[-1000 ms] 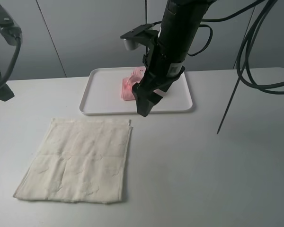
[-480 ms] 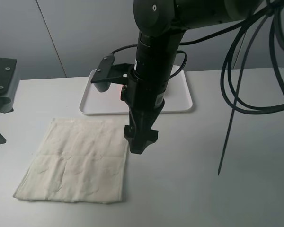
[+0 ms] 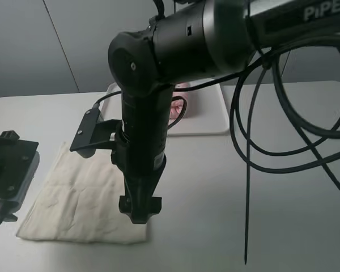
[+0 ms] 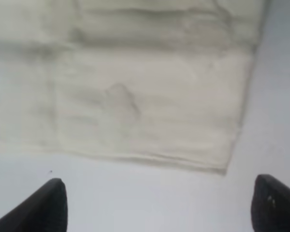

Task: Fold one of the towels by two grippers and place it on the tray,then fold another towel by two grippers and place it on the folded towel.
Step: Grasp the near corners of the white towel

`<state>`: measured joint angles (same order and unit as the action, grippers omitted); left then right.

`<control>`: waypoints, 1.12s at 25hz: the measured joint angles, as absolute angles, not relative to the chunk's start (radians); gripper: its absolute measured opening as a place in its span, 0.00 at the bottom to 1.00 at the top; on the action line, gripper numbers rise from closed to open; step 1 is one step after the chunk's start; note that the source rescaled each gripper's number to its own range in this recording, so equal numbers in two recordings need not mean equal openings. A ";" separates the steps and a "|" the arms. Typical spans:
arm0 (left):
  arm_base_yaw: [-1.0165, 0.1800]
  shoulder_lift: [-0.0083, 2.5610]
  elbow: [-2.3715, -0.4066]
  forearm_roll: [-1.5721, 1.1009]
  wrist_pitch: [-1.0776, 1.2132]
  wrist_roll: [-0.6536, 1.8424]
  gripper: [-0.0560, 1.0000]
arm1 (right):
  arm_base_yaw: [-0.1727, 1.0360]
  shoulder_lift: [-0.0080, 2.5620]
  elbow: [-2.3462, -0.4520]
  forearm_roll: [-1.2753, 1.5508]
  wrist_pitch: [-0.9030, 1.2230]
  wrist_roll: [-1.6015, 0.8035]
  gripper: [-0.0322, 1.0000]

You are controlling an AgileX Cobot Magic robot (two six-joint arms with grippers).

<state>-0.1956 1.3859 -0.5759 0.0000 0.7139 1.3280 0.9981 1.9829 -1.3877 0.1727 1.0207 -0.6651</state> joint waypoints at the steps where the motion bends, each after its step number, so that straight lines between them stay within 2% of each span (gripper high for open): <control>1: -0.202 1.386 -0.544 0.000 0.685 1.331 0.98 | 1.011 1.996 -1.388 0.160 1.021 -0.652 1.00; 6: -0.209 1.386 -0.442 0.012 0.564 1.335 0.98 | 1.035 2.058 -1.385 0.144 1.011 -0.597 1.00; 28: -0.209 1.579 -0.395 0.045 0.418 1.359 0.98 | 1.063 2.087 -1.382 0.148 0.921 -0.561 1.00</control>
